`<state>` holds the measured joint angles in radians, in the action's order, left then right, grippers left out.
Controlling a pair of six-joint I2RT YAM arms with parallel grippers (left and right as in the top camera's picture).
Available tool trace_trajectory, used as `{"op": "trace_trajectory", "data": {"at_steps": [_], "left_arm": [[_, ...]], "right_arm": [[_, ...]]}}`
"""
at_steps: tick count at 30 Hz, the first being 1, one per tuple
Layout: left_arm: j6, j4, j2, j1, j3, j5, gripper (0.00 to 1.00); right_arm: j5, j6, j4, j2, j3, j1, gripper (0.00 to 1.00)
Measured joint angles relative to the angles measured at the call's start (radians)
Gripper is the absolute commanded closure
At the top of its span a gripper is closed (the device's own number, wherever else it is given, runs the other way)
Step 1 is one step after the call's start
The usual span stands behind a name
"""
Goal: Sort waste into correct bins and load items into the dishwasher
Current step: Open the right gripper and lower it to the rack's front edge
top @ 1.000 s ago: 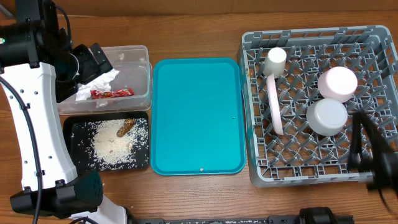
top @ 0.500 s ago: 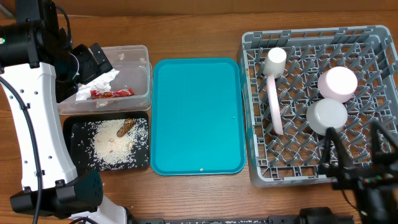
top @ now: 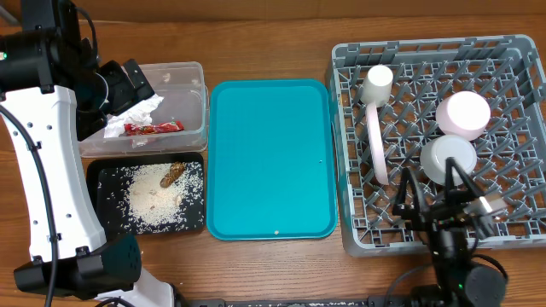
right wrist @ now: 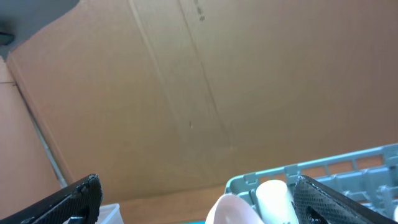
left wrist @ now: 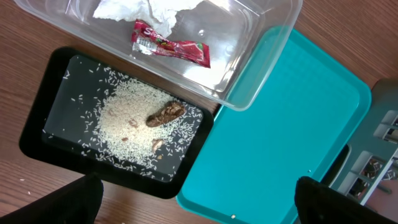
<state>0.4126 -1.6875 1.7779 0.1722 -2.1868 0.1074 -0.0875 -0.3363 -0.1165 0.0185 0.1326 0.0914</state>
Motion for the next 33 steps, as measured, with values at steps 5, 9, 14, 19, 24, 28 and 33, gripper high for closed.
{"op": "trace_trajectory", "data": {"at_steps": [5,9,14,19,24,28,33], "left_arm": [[0.000,0.000,0.000,0.000,0.000,0.000,0.00],[0.000,0.000,0.000,0.000,0.000,0.000,0.00],[0.000,0.000,0.000,0.000,0.000,0.000,0.00],[0.000,0.000,0.000,0.000,0.000,0.000,0.00],[0.000,0.000,0.000,0.000,0.000,0.000,0.00],[0.000,0.000,0.000,0.000,0.000,0.000,0.00],[0.000,0.000,0.000,0.000,0.000,0.000,0.00]], "right_arm": [[0.030,-0.004,-0.039,-0.002,-0.093,0.029,0.00],[0.064,-0.005,0.039,-0.003,-0.114,0.052,0.00],[0.080,-0.005,0.177,-0.004,-0.114,0.055,0.00],[0.080,-0.005,0.207,-0.004,-0.114,0.055,0.00],[0.080,-0.005,0.207,-0.004,-0.114,0.055,0.00],[0.080,-0.004,0.207,-0.004,-0.114,0.054,0.00],[0.080,-0.005,0.207,-0.004,-0.114,0.055,0.00]]}}
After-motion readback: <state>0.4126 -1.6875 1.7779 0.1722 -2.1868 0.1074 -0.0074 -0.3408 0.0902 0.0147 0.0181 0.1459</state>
